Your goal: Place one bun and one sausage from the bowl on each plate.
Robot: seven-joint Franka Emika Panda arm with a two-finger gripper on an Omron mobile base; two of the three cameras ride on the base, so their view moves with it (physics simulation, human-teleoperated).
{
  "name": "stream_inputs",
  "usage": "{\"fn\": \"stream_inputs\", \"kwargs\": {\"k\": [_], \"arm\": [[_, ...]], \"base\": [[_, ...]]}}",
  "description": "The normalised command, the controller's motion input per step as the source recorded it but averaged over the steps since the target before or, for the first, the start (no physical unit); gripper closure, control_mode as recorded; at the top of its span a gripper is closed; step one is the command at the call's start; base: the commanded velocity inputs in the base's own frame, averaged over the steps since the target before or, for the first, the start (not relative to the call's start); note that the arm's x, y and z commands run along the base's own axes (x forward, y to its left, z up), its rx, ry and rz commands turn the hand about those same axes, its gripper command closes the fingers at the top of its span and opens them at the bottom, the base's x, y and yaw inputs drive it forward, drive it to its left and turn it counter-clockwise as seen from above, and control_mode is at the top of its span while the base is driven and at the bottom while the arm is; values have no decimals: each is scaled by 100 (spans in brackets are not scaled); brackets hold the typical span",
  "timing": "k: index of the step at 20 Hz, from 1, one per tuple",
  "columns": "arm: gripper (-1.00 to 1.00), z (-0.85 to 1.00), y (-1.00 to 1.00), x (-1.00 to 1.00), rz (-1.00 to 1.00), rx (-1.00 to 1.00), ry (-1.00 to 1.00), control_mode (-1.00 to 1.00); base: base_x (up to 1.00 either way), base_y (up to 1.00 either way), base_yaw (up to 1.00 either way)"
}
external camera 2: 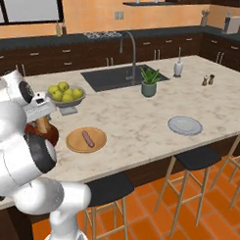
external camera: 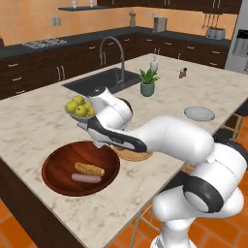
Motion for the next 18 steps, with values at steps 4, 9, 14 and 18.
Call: {"fn": "stream_inputs", "kwargs": {"k": [4,9,14,18], "arm": [[100,-6,-100,41,-16,1,8,-100],[100,-35,-49,63,0,0,7,-100],[100,-50,-1,75,0,0,8,-100],[100,-77,4,62,0,0,12,-100]], "base": [[0,0,0],[0,0,0],[0,0,0],[0,0,0]]}}
